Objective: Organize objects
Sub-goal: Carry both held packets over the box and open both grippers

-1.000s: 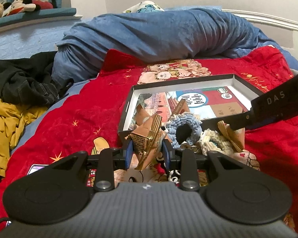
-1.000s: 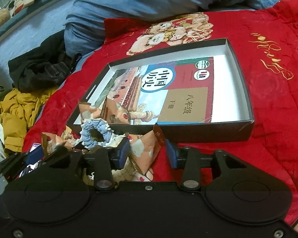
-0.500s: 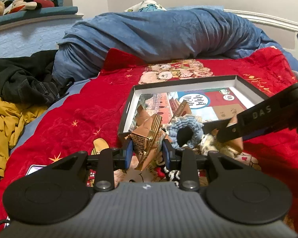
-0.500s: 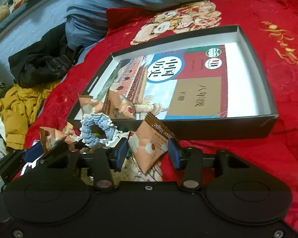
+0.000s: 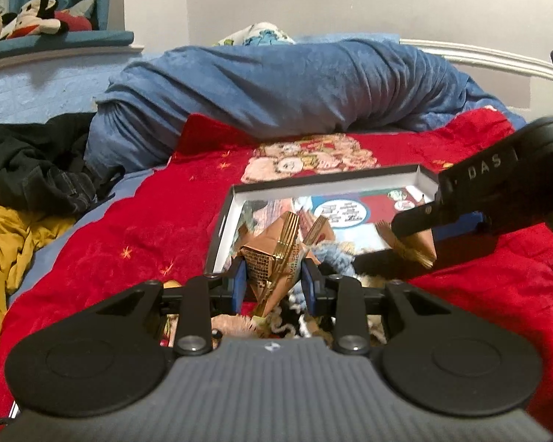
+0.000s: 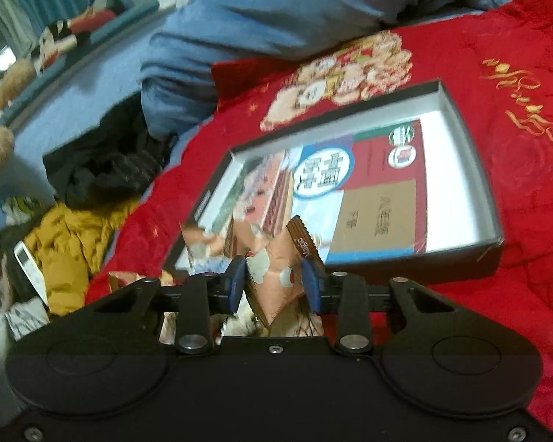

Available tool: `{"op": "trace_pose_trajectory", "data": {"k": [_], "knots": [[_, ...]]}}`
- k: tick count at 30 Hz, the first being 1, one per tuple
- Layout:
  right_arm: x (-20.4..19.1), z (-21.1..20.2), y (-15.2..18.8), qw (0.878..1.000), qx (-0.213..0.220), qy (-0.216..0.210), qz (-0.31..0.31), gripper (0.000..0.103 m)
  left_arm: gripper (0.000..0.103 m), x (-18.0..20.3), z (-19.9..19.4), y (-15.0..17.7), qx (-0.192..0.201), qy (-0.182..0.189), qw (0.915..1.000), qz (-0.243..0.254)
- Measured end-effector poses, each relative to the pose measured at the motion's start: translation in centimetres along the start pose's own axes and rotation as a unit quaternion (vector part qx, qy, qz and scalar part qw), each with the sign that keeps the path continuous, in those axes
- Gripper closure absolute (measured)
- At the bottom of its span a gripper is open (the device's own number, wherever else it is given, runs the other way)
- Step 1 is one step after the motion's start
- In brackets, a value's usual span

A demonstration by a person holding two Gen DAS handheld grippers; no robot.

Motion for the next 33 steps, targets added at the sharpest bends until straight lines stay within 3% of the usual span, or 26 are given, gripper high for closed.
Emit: {"op": "trace_pose_trajectory", "data": {"k": [10,16,22,26,33], "knots": [[1.8,-2.2,-2.7,0.997,0.067,0.009,0.036,0.072,0.068,2.7,0.0,-2.8,0.039,-0.004,0.9991,-0.015],[2.7,-2.0,-3.4,0.996,0.074,0.027,0.035,0.073,0.068,5.0,1.7,-4.5,0.05,-0.01,0.9984,-0.026],[4.2,-1.2,-3.4,0.995,0.08,0.043,0.047,0.077,0.067,6.7,3.4,-5.0,0.078,0.011,0.9969,0.003],[5.3,0.3,-3.1,0.995,0.063,0.053,0.059,0.078,0.067,6.7,5.1,-3.6,0.055,0.01,0.9984,0.012],[6.3,-0.1,-2.7,0.992,0.072,0.05,0.086,0.078,0.066,6.9,6.8,-2.7,0.029,0.024,0.999,0.022]]}}
Point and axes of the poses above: each gripper's, at about its wrist camera, not at the fingertips, and z roughly the way its jaws point, x to its right, y to its underside, the point moved 7 cm from there along z, roughly the way its jaws point, and after that the axes turned 7 degrees about -x, right-handed, at the moved point
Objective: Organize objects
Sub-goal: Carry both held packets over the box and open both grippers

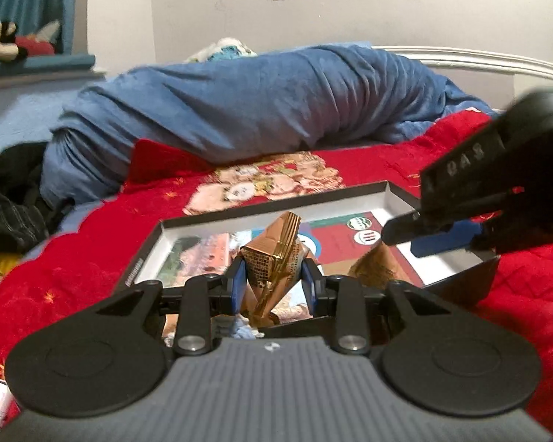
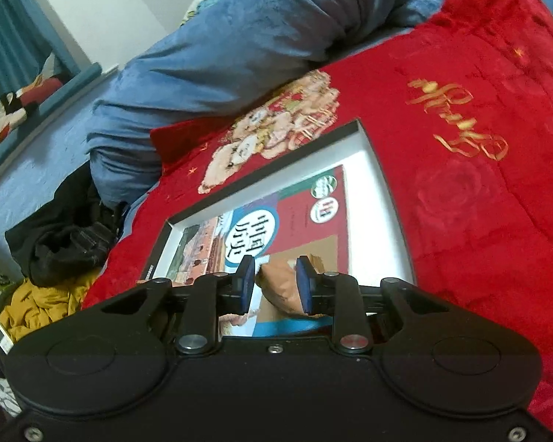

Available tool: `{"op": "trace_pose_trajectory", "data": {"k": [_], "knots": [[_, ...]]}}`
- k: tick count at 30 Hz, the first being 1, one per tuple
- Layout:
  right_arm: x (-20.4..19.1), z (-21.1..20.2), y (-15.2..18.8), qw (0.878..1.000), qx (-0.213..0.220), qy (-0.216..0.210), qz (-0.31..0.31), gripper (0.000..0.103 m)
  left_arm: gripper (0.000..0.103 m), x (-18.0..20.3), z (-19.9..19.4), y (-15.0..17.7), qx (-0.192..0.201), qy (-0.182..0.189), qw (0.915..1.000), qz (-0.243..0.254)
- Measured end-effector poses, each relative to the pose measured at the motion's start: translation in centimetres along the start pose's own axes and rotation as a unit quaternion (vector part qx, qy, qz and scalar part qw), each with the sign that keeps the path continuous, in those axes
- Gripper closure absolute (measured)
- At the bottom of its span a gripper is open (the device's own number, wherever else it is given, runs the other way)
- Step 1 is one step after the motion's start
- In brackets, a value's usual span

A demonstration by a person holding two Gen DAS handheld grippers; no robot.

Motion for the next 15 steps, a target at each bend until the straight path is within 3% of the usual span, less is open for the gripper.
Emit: {"op": "trace_pose_trajectory", "data": {"k": [6,15], "knots": [[0.8,0.1,0.5,1.0,-0.008,0.001,0.021,0.077,0.062,-0.2,1.1,0.3,-0.021,0.018,0.9996,0.001],[-0.8,0.0,1.3,1.0,-0.021,-0.002,-0.013,0.071,0.037,-0.2,0.9,0.3,-0.03,0.029,0.9991,-0.002]]}}
Point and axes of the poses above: each gripper's, at about its wrist camera, not at the fingertips, and z roughly the way its jaws point, x to its right, y to its underside, the point moved 7 cm from there along z, roughly the way its jaws point, and after that the axes turned 7 degrees about -x, right-handed, at the moved point
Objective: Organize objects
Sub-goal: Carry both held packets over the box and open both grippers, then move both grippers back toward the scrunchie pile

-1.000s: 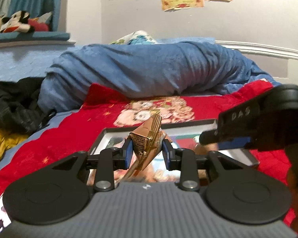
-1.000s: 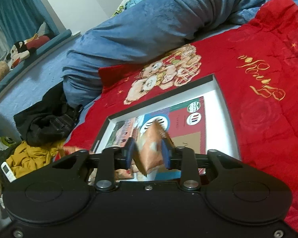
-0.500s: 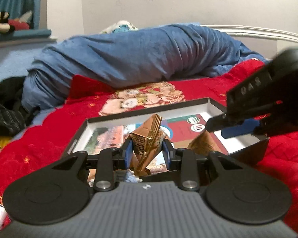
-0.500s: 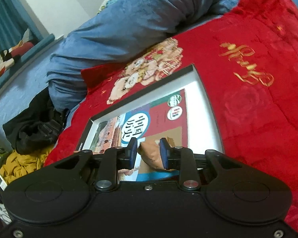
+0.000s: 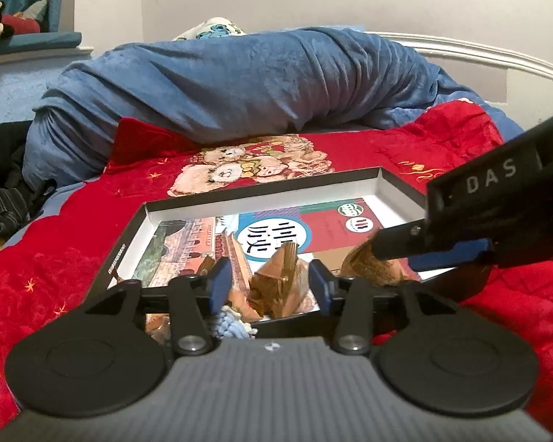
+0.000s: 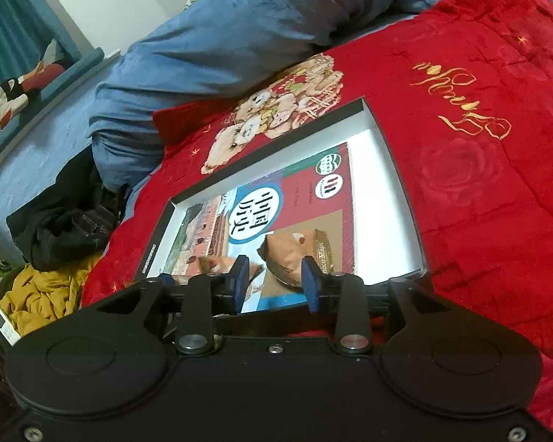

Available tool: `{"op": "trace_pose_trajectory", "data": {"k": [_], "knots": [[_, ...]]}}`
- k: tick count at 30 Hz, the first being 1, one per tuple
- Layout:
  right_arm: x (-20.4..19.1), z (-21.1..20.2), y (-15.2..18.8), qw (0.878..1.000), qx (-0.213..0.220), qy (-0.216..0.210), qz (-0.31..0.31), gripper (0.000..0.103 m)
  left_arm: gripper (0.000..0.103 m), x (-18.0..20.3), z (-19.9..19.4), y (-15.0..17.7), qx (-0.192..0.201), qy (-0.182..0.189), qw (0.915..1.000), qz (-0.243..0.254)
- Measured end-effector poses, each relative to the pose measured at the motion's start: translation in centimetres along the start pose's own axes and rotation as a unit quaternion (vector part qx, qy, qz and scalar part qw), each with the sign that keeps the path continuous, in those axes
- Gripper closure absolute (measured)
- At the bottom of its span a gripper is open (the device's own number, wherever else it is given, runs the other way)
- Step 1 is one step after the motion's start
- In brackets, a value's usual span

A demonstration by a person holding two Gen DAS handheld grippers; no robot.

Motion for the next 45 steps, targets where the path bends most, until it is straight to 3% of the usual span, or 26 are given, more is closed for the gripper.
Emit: {"op": "trace_pose_trajectory", "data": {"k": [4,13,19,22,27,32,37,41,45], "knots": [[-0.4,-0.3,-0.1,1.0,0.007,-0.002,-0.008,0.066,0.029,0.2,-0.3,-0.1,-0.002,0.008,1.0,0.0],[0.4,-1.3,-0.3,1.0,0.022,-0.002,0.004,0.059,0.027,0.3,-1.3,-0.6,0.005,0.01,0.9999,0.005],[-0.5,-2.6,0.1,1.0,0.022,-0.016,-0.009,0.052,0.02,-1.2,-5.6,-0.4,0.018,-0.007,0.9998,-0.001],[-1.5,-3.2,0.9,0.999,0.009,-0.023,-0.029,0.049,0.019,-2.7,-8.5,1.0,0.019,-0.017,0.9996,-0.007],[-3.6,-3.3,2.1,0.996,-0.018,-0.034,-0.075,0.049,0.018,-4.5,-11.3,3.4,0.023,-0.047,0.9982,0.029],[-5.2,-3.3,3.7,0.992,-0.047,-0.041,-0.112,0.048,0.018,-5.2,-11.6,4.6,-0.008,-0.043,0.999,0.01],[-6.0,-2.8,4.9,0.987,-0.074,-0.041,-0.135,0.046,0.018,-4.7,-10.7,4.7,-0.013,-0.041,0.9991,0.002],[-6.0,-2.0,5.2,0.987,-0.083,-0.045,-0.131,0.046,0.024,-5.6,-9.7,4.8,-0.028,-0.052,0.9981,-0.018],[-6.2,-0.9,5.5,0.984,-0.099,-0.036,-0.14,0.046,0.039,-5.9,-9.1,4.9,-0.042,-0.047,0.9975,-0.031]]}}
Point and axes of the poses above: each gripper's, at about its wrist camera, not at the fingertips, and z roughly the way its jaws point, x to its right, y to its underside, the point moved 7 cm from there along z, roughly the way its jaws point, and after that the axes turned 7 degrees about -x, right-handed, at the moved point
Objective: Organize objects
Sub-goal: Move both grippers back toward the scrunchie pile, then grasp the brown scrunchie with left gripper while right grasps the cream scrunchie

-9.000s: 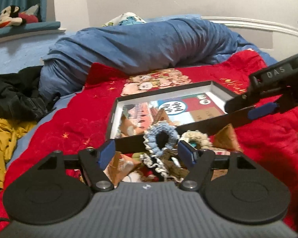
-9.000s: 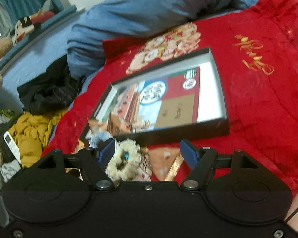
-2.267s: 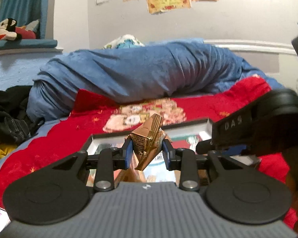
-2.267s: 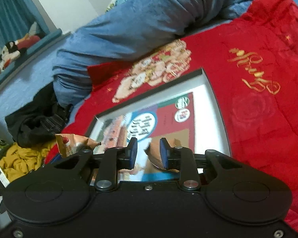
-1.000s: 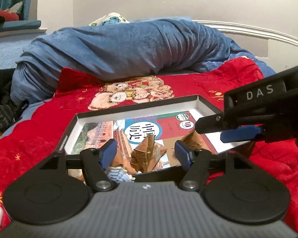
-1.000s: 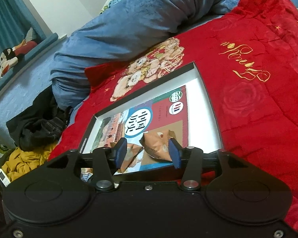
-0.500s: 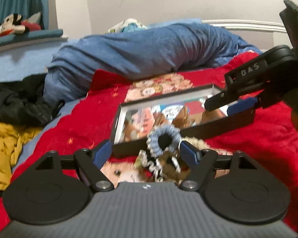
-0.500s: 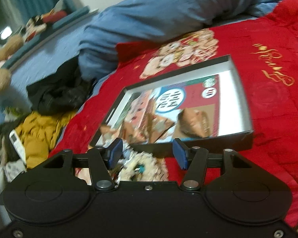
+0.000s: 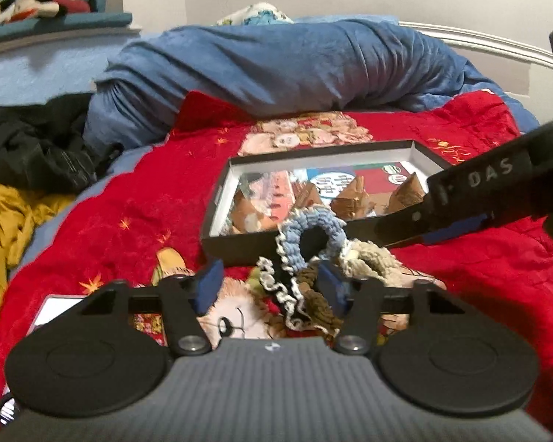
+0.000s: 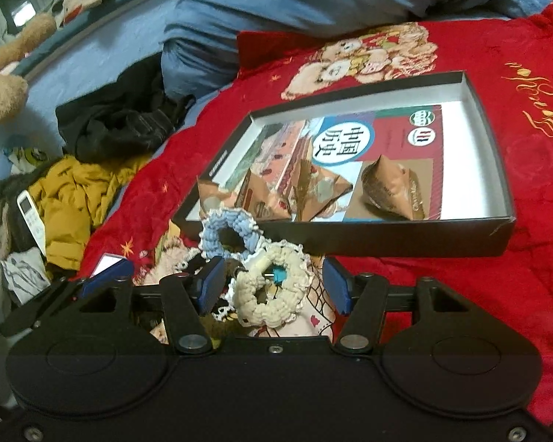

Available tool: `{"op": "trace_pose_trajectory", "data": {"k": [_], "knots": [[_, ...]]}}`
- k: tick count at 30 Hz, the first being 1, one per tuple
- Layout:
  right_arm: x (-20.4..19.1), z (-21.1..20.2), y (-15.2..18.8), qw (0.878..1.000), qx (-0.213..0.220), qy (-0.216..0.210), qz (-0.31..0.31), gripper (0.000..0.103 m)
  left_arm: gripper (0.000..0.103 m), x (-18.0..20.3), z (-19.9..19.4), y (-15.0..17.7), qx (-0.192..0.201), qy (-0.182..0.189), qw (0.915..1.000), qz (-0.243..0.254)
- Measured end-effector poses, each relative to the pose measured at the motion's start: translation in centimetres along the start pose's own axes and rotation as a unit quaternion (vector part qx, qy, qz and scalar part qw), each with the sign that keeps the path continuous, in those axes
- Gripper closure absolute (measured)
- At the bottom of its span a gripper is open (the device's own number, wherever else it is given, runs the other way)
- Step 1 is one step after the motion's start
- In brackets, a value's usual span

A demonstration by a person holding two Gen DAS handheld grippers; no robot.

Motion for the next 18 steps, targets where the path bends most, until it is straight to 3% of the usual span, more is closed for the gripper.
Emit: {"op": "trace_pose_trajectory", "data": {"k": [2,4,7,9,12,16,18], "knots": [[-0.3,0.5,0.0,1.0,-0.006,0.002,-0.004,0.046,0.044,0.5,0.1,0.3,-0.013,0.02,0.9997,0.005],[-0.5,1.0,0.0,1.0,-0.013,0.007,-0.008,0.046,0.055,1.3,0.0,0.7,-0.017,0.035,0.9991,0.015],[-0.7,1.8,0.1,1.0,-0.024,0.012,-0.014,0.046,0.057,2.4,0.1,1.0,-0.019,0.051,0.998,0.031],[-0.9,2.3,0.2,0.999,-0.032,0.015,-0.018,0.046,0.061,2.6,1.1,1.2,-0.044,0.055,0.9973,0.021],[-1.2,3.0,0.4,0.999,-0.042,0.019,-0.024,0.046,0.061,2.7,2.6,1.3,-0.06,0.046,0.9969,0.022],[-1.2,3.7,0.5,0.998,-0.051,0.029,-0.027,0.046,0.048,2.1,3.8,1.4,-0.066,0.02,0.9974,0.021],[-1.2,4.0,0.7,0.998,-0.053,0.032,-0.028,0.046,0.052,1.9,4.5,1.5,-0.083,0.026,0.9962,0.006]]}}
Point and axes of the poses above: each gripper's, at about its wrist camera, not at the fingertips, and z roughly the way its jaws point, x to its right, y to its underside, the point moved 7 cm from there along z, roughly the way its jaws point, and after that the axes turned 7 degrees about -x, right-handed, at the moved point
